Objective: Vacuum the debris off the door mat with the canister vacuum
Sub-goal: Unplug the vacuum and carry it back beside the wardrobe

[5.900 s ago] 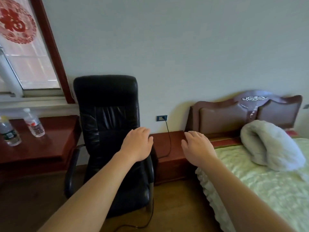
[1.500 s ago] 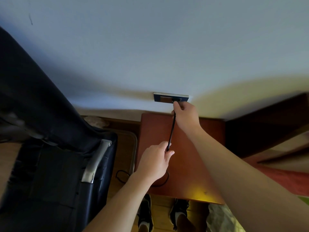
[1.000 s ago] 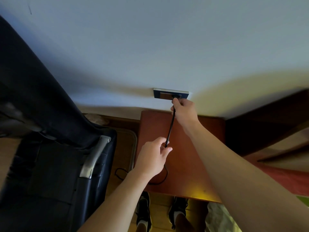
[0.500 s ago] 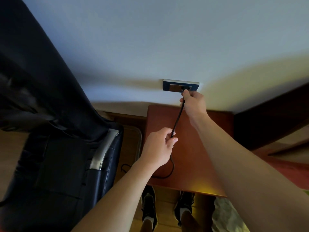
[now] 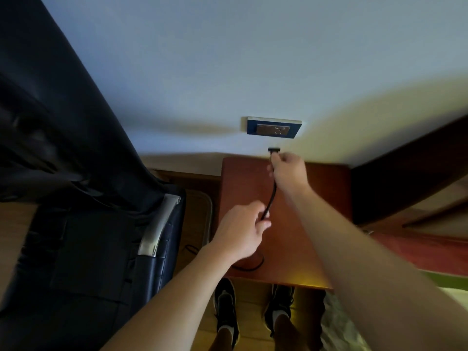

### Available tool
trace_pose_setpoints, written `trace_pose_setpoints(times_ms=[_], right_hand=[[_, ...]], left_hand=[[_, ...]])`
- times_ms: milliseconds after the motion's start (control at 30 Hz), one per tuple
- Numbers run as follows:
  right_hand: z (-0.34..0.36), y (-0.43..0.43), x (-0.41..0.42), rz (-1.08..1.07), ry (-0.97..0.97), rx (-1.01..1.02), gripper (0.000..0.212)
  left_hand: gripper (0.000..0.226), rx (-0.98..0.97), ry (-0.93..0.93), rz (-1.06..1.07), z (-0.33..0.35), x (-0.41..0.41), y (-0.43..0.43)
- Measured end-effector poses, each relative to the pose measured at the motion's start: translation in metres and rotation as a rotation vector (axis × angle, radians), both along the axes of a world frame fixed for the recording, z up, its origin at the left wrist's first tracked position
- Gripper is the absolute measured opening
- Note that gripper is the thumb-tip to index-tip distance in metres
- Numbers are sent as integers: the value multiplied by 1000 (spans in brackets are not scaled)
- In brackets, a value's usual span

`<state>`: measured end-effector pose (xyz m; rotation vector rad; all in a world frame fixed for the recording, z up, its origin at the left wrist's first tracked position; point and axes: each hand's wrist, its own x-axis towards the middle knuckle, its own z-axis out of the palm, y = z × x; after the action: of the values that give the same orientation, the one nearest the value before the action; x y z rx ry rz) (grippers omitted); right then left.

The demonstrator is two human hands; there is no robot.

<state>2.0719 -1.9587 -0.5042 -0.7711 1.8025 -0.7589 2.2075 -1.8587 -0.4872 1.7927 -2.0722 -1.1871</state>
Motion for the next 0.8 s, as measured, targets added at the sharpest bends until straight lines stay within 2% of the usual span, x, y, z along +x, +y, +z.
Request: trace_pose_setpoints(times_ms=[133, 633, 800], right_hand=[[-14, 59, 2, -11, -51, 37, 25], [62, 73, 15, -16, -20, -167, 29], [103, 79, 25, -20, -44, -218, 21]], left_hand=[[22, 114, 43, -26, -9, 12, 47], [22, -26, 123, 24, 30, 33, 68], [22, -80, 145, 17, 59, 46, 73]])
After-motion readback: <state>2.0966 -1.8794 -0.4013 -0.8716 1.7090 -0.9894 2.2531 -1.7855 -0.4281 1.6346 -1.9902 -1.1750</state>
